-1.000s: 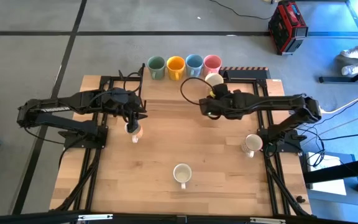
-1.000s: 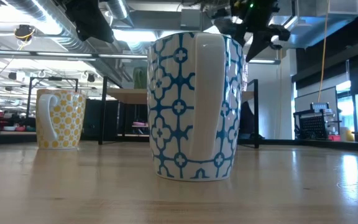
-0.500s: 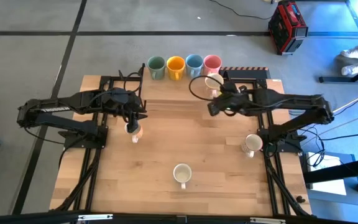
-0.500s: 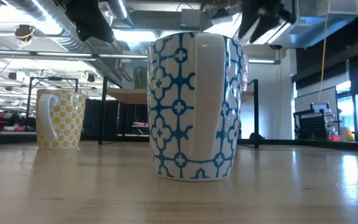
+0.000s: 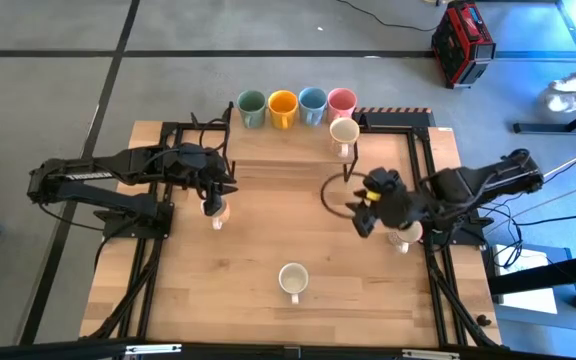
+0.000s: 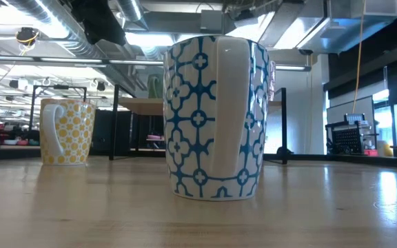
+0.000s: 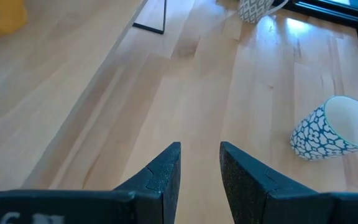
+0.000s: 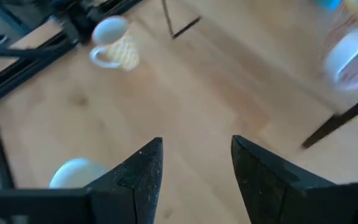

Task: Place coffee mugs
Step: Put the gray patterned mug on the shelf

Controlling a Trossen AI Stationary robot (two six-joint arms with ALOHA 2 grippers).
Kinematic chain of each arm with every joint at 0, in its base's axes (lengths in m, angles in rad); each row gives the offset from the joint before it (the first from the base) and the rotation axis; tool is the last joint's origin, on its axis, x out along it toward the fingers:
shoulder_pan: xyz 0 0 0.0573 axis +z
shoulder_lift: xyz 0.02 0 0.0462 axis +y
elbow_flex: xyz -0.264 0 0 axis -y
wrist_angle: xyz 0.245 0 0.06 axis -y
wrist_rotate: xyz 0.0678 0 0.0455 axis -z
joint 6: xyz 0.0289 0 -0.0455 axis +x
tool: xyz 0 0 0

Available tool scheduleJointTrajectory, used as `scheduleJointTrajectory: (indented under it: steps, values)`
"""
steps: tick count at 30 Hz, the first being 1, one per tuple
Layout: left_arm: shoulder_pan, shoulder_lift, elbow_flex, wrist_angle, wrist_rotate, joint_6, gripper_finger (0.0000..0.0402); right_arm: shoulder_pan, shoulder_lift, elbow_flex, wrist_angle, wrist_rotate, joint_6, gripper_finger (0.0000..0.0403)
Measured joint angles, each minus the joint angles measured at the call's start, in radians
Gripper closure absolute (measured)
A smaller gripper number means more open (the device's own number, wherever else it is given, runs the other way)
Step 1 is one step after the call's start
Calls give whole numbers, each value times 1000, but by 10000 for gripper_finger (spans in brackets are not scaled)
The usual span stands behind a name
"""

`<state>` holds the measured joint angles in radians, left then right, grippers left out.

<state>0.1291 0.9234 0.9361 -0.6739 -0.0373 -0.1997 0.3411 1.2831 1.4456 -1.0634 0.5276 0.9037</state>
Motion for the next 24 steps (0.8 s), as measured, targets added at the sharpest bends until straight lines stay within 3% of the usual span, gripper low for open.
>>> scheduleJointTrajectory:
  steps: [14, 24]
  values:
    - [0, 0, 0, 19, -5, 0, 296, 297, 9, -16, -238, -42, 543, 223]
    - [0, 0, 0, 18, 5, -1, 296, 409, 10, -171, -309, -211, 1007, 216]
